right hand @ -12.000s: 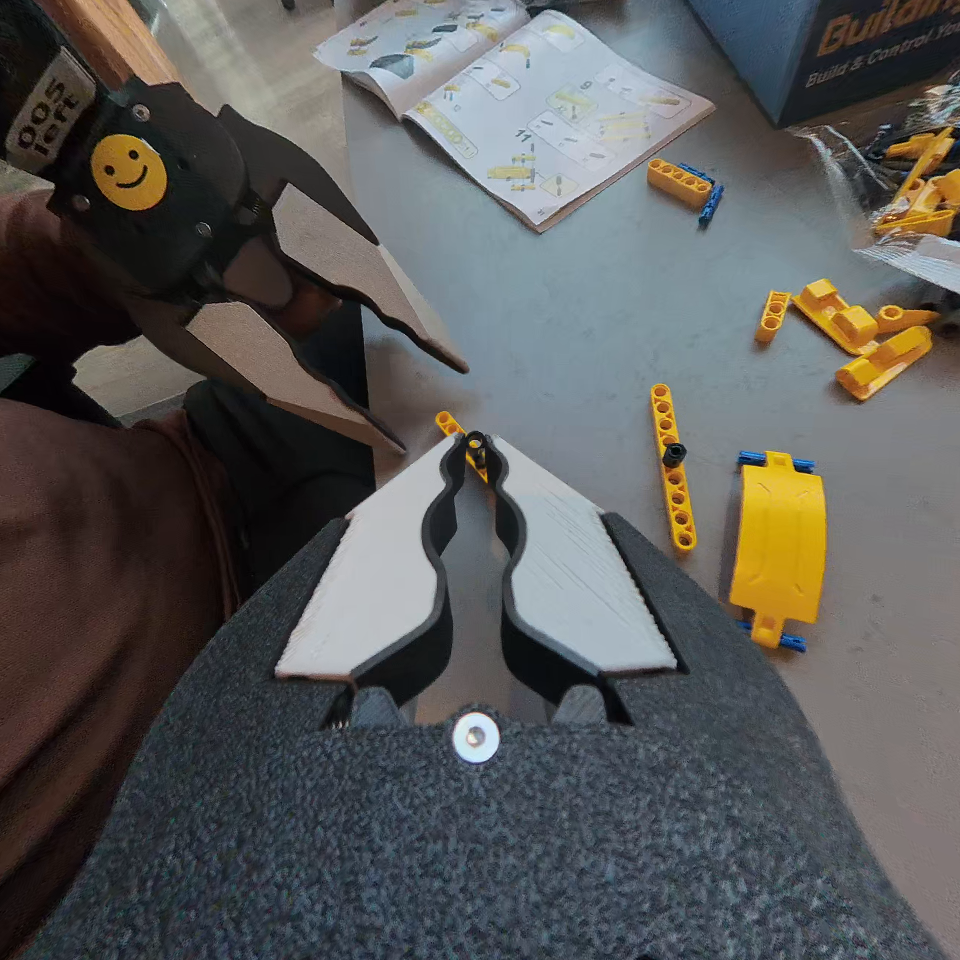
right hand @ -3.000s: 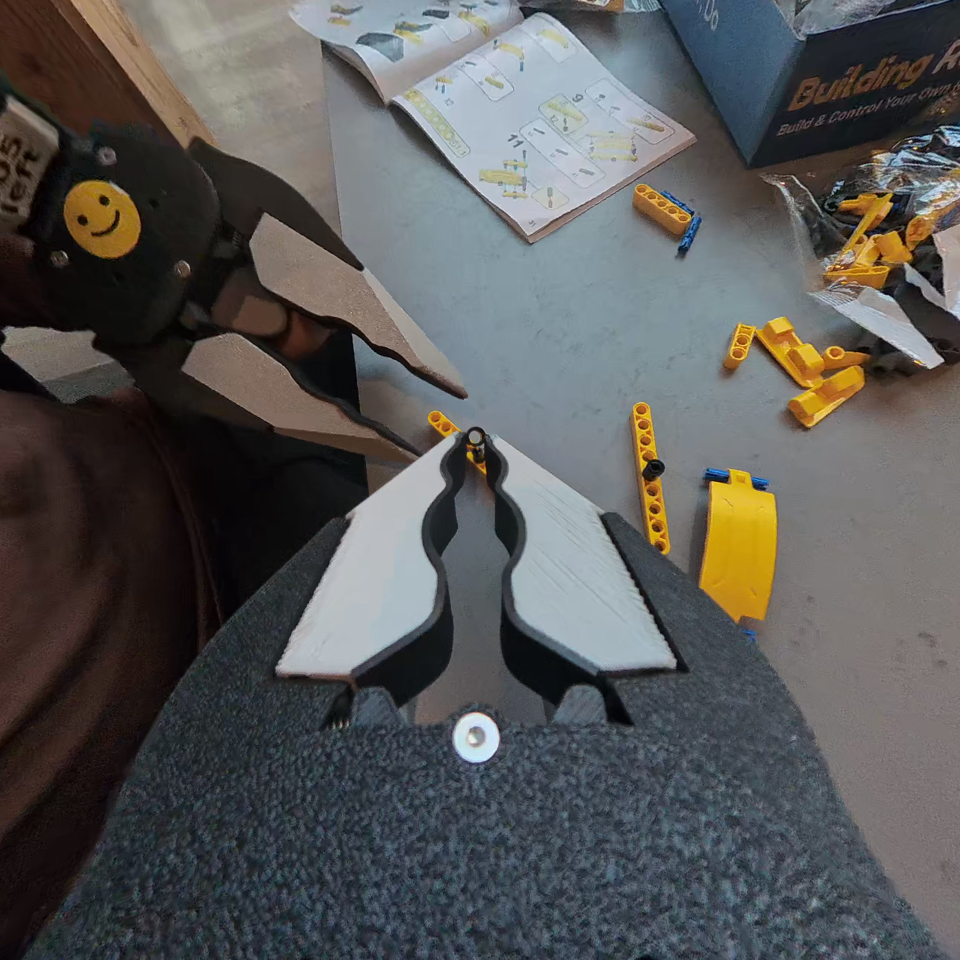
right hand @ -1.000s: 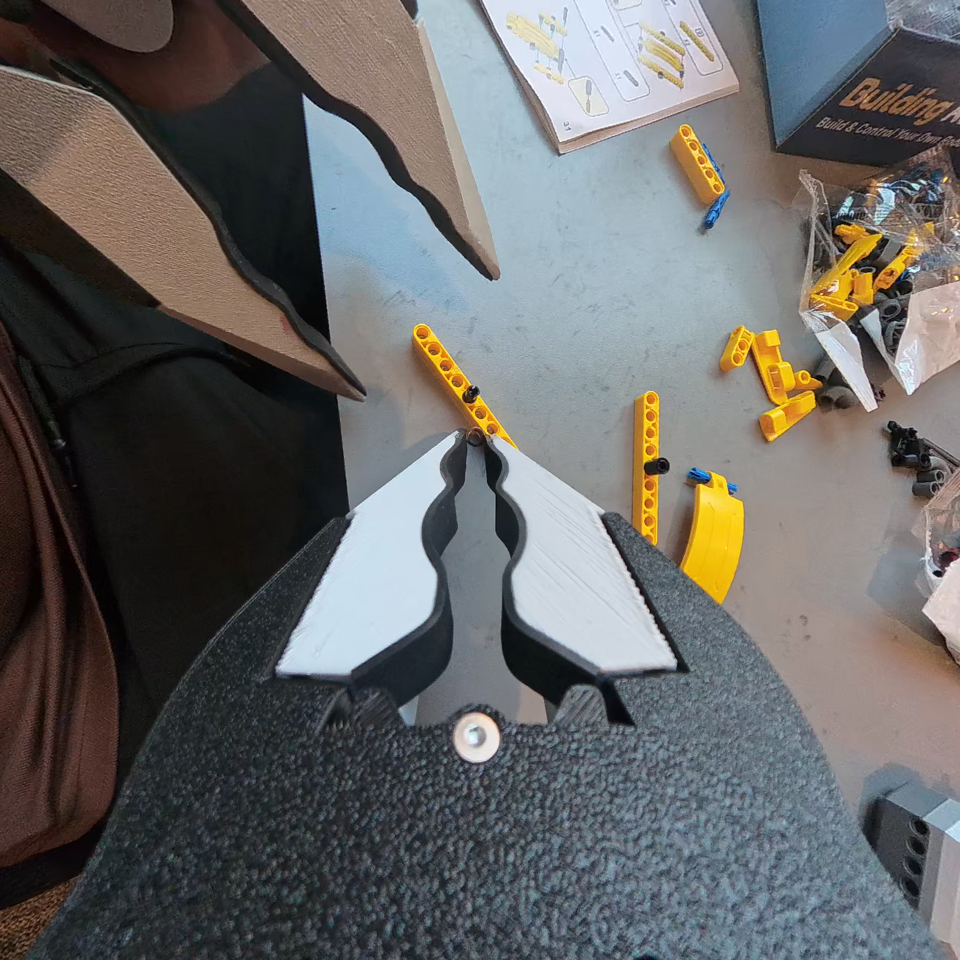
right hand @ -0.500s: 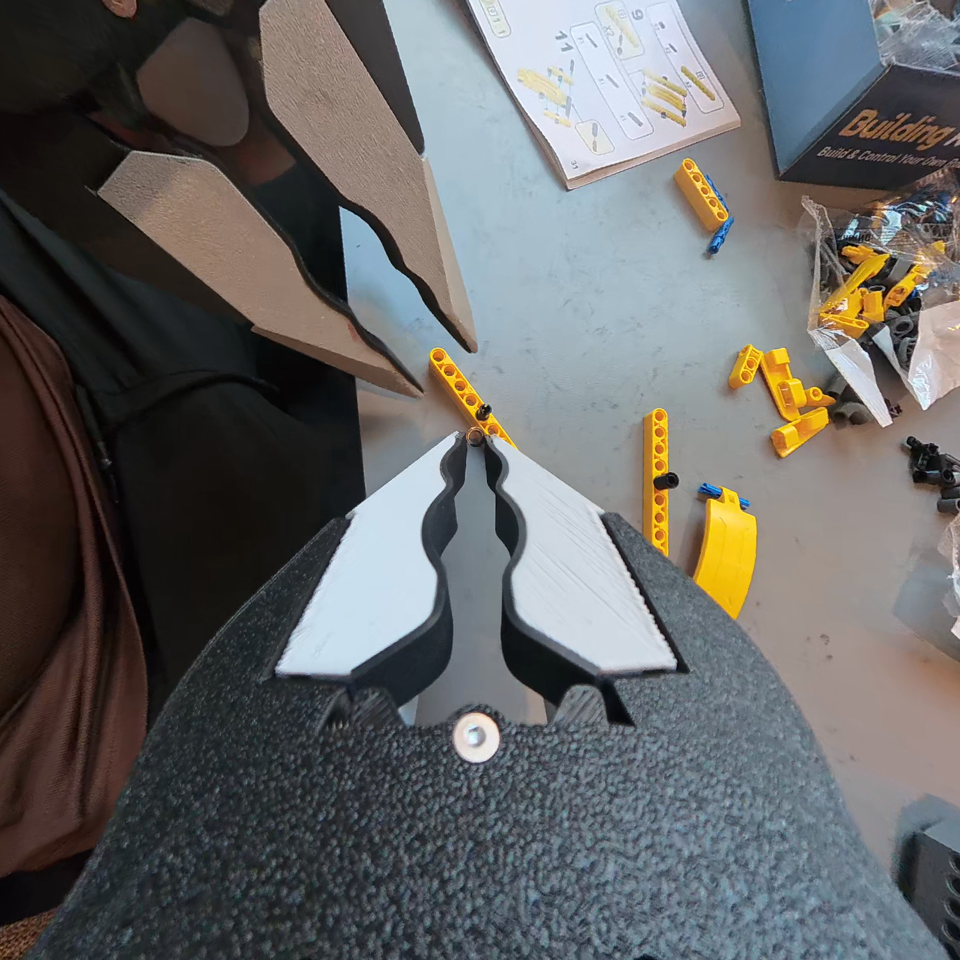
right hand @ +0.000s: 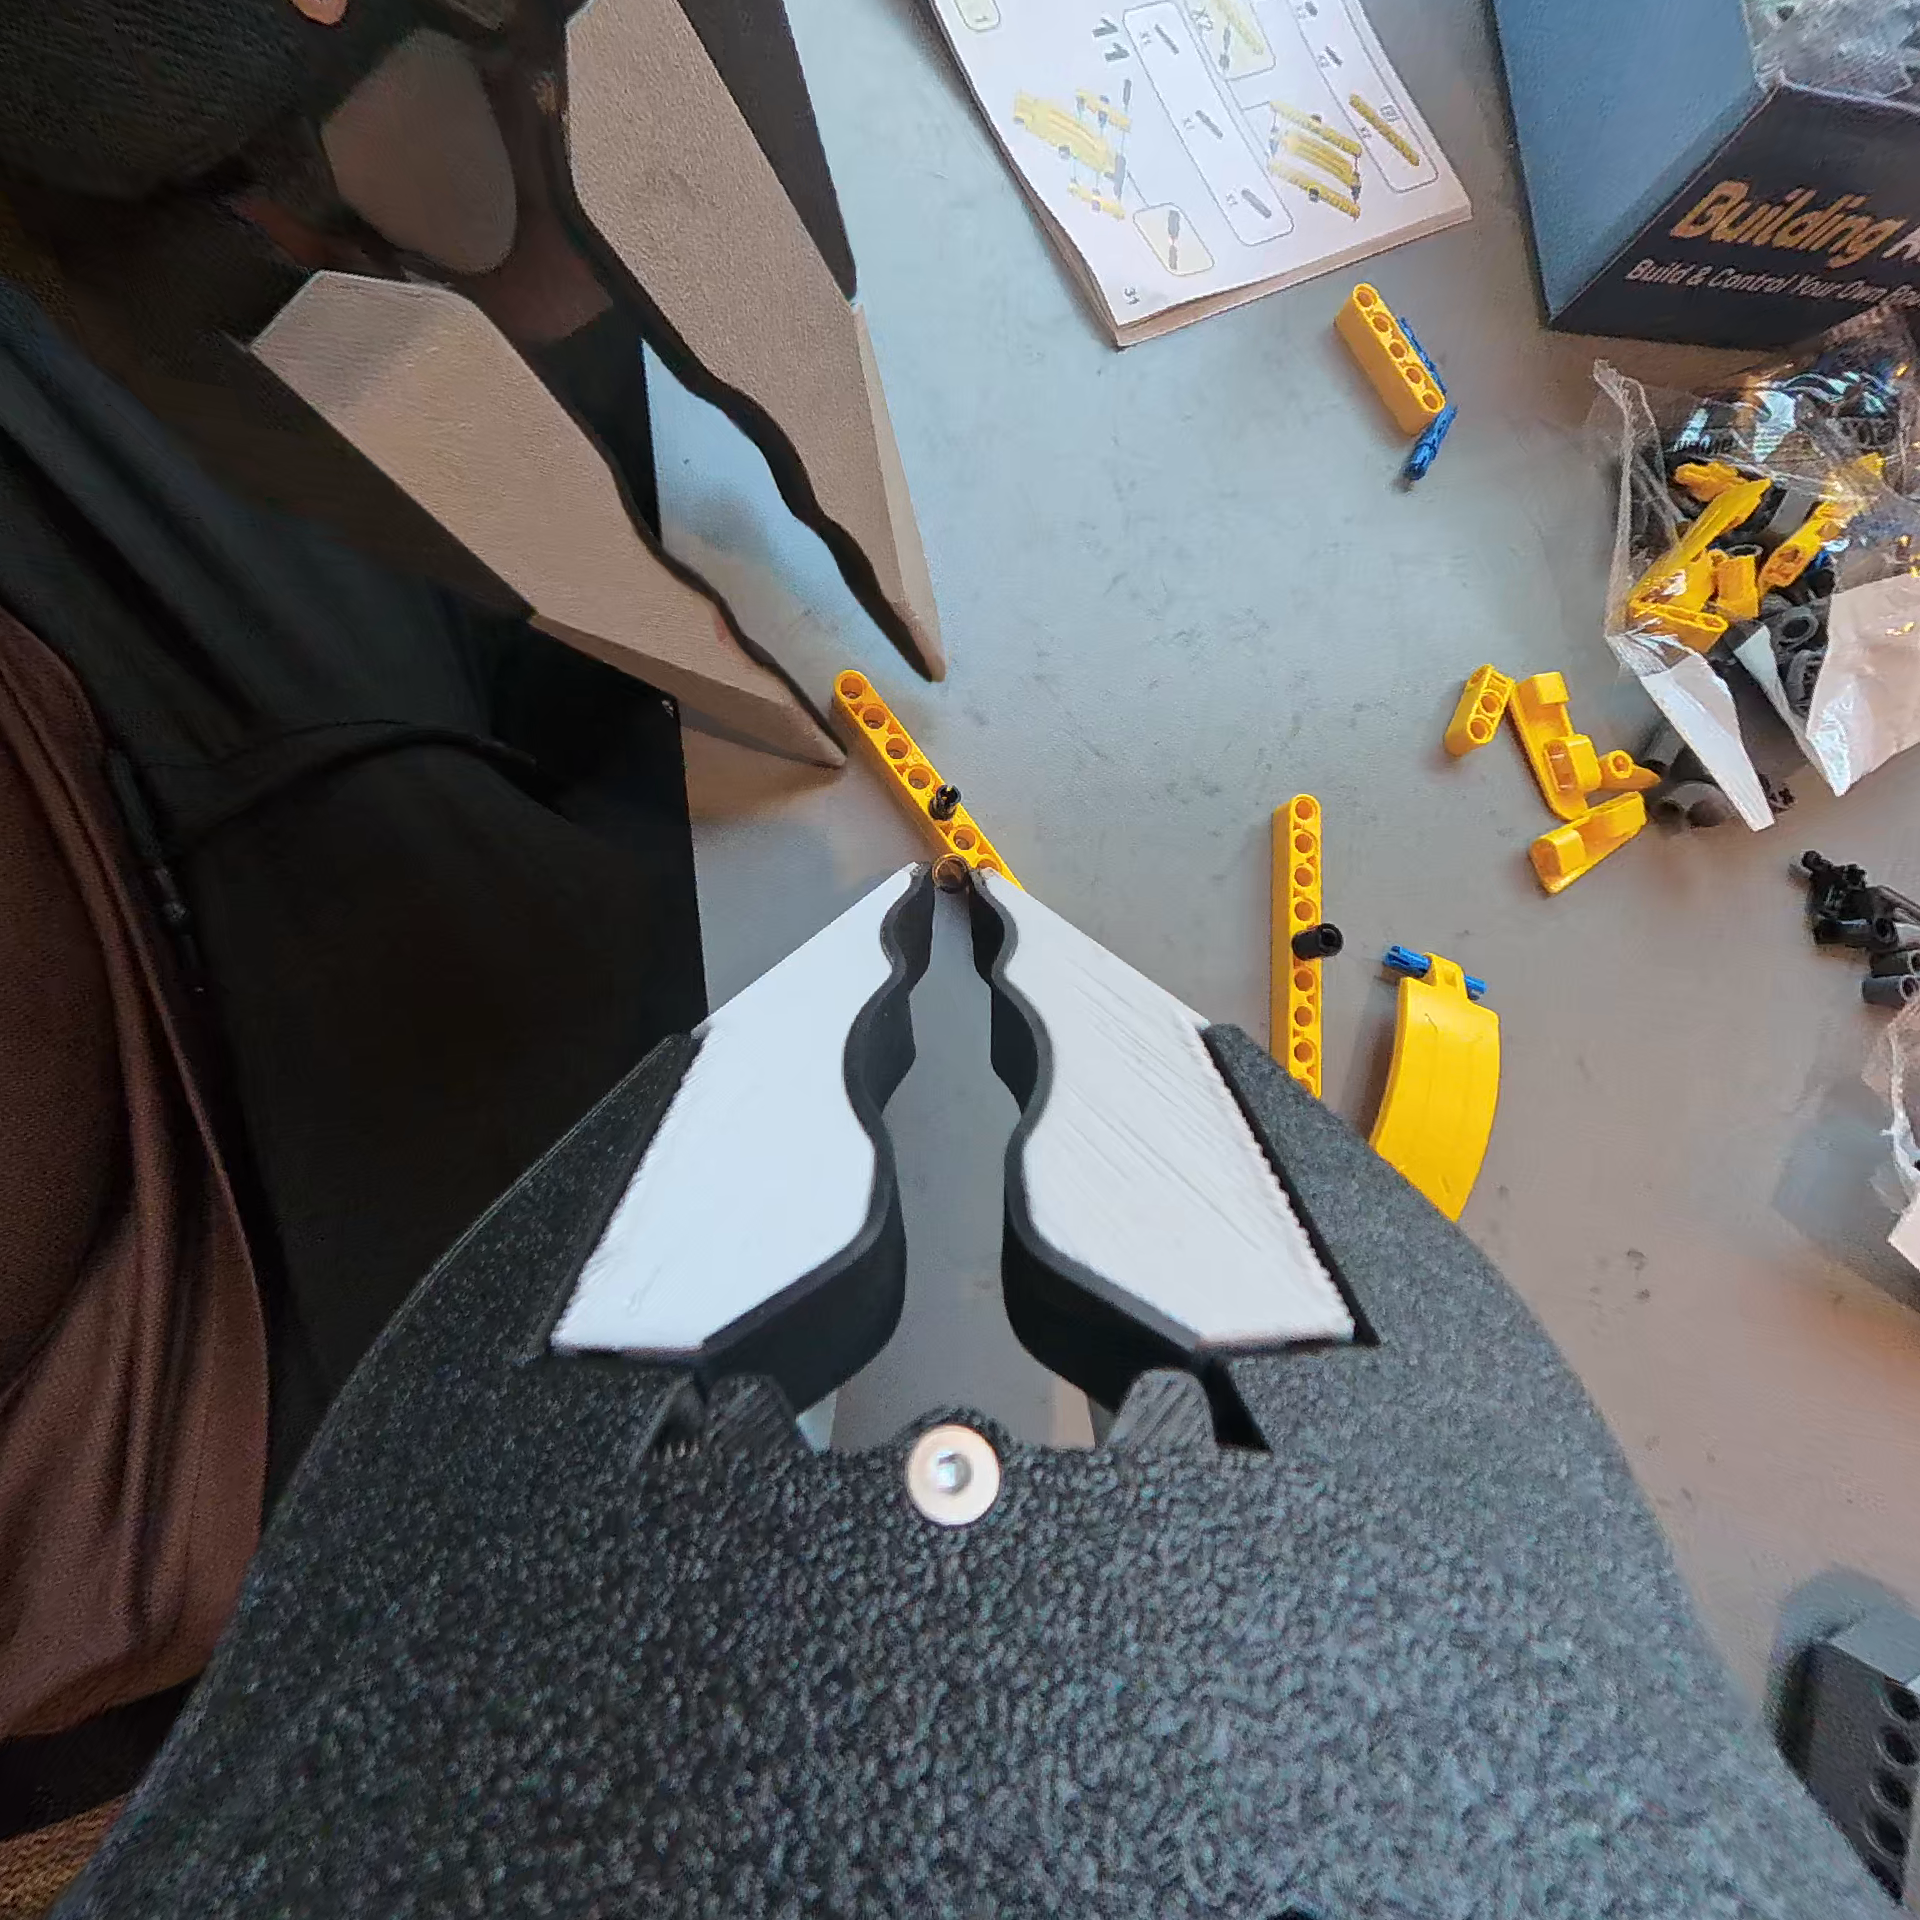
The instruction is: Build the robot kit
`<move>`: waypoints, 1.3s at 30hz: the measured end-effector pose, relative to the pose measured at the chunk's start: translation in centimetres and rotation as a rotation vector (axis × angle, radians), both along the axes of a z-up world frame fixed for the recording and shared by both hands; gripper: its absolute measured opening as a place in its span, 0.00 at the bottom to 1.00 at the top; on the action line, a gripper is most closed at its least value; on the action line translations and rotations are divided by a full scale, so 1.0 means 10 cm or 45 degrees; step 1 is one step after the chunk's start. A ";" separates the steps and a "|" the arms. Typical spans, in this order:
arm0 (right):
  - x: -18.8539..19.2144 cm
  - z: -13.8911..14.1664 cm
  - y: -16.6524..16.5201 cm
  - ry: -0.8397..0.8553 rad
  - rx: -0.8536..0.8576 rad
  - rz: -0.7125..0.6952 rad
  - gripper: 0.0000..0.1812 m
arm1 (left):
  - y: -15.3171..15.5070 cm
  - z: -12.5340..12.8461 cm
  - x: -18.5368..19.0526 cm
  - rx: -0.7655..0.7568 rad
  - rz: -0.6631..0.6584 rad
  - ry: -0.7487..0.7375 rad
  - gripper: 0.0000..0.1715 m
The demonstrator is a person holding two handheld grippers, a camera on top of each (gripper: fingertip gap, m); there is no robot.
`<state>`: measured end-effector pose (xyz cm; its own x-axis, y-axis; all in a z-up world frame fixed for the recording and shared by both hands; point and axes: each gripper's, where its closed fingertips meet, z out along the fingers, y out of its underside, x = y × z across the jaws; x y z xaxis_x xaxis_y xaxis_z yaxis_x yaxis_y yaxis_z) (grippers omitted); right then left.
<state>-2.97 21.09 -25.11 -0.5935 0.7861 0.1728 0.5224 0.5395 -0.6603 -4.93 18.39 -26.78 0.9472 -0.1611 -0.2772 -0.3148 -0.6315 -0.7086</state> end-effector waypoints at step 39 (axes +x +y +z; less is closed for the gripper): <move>-0.08 -0.12 0.00 -0.023 0.023 -0.024 0.03 | -0.17 -0.02 -0.06 0.009 -0.254 -0.058 0.03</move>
<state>-3.78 21.06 -26.27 -0.5818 0.7940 0.1764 0.5443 0.5412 -0.6410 -5.51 16.66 -26.98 0.9083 -0.3447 -0.2370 -0.4008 -0.5546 -0.7292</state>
